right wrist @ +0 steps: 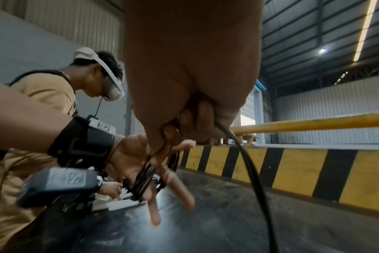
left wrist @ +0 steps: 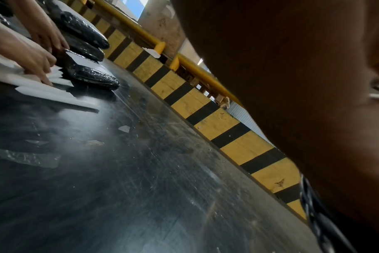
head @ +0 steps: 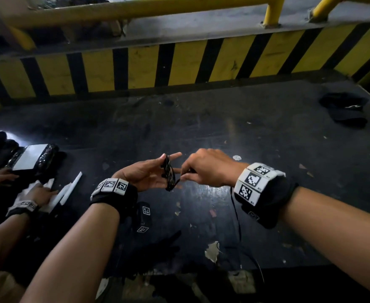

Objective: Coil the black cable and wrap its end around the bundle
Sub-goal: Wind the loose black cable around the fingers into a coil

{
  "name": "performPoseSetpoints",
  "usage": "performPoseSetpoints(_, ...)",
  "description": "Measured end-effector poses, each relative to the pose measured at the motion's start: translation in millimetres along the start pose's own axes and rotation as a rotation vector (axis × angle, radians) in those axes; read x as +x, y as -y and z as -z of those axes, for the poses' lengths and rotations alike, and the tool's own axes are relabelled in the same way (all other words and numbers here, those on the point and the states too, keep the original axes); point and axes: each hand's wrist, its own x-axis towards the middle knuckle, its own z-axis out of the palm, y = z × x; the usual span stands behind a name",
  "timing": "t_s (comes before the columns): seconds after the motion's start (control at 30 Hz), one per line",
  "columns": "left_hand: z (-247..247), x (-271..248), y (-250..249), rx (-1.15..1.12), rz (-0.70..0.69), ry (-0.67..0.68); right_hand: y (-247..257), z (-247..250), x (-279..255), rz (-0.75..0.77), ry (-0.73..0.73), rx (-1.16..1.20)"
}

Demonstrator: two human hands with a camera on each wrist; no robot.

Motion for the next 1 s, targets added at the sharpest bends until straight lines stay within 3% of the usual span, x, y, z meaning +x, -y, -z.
performPoseSetpoints(0.17, -5.4, -4.3, 8.2, 0.050, 0.056, -0.005, -0.3, 37.9, 15.1, 0.040, -0.062, -0.105)
performPoseSetpoints(0.5, -25.7, -14.2, 10.6, 0.043, 0.107, 0.197, -7.8, 66.4, 42.8, -0.022, -0.150, -0.024)
performPoseSetpoints(0.77, -33.6, -29.1, -0.6, 0.050, 0.039, 0.347, -34.6, 42.0, 48.0, -0.010, -0.062, 0.137)
performPoseSetpoints(1.0, -51.5, -37.0, -13.2, -0.017, -0.101, 0.492, -48.7, -14.2, 34.9, -0.032, -0.025, 0.396)
